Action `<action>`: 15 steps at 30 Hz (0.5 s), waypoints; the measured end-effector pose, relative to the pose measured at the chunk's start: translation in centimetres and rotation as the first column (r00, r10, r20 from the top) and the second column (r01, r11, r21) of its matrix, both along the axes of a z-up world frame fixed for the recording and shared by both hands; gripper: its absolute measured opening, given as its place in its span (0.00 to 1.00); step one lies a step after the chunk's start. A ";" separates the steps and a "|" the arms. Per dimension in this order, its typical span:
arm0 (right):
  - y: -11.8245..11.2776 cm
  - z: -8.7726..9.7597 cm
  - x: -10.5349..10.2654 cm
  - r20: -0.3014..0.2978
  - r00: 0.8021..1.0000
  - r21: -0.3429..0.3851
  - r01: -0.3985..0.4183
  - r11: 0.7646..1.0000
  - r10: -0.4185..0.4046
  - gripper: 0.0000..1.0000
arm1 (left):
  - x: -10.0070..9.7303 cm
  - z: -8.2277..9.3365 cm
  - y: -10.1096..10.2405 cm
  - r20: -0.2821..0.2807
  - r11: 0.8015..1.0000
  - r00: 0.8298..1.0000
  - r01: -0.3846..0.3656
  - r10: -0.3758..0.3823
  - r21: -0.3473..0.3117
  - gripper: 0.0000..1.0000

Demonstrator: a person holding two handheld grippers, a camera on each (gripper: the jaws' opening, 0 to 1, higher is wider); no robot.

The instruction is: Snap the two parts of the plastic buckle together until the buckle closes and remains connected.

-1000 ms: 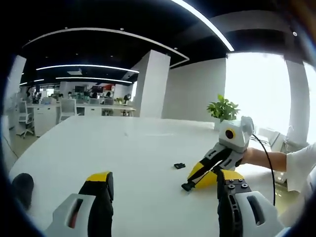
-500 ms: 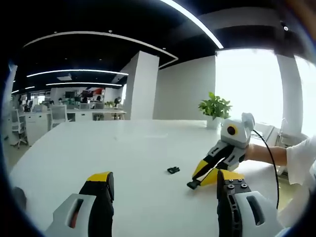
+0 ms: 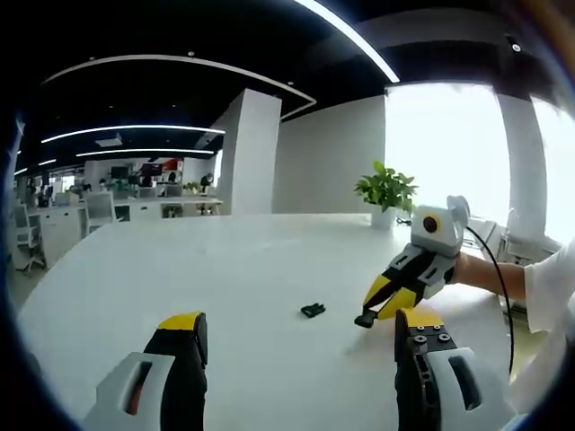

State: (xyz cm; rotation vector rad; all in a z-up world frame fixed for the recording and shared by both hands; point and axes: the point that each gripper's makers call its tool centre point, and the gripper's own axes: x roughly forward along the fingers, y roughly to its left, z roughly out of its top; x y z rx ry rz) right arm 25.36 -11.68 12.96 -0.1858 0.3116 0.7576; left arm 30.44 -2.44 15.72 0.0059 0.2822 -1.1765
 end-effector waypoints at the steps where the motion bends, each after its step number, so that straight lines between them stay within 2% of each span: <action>1: -0.1 0.1 0.0 0.002 1.000 0.003 0.004 1.000 -0.004 0.10 | 0.1 -0.1 -0.1 0.002 1.000 1.000 0.003 -0.003 0.003 0.87; 8: -0.8 0.1 -0.3 0.001 1.000 0.004 0.020 1.000 -0.020 0.10 | 0.1 -0.3 -0.7 0.000 1.000 1.000 0.016 -0.016 0.007 0.87; 15: -1.9 0.8 -0.7 0.019 0.999 0.022 0.050 0.999 -0.050 0.10 | 0.8 -1.5 -1.4 0.003 0.998 0.999 0.036 -0.036 0.042 0.86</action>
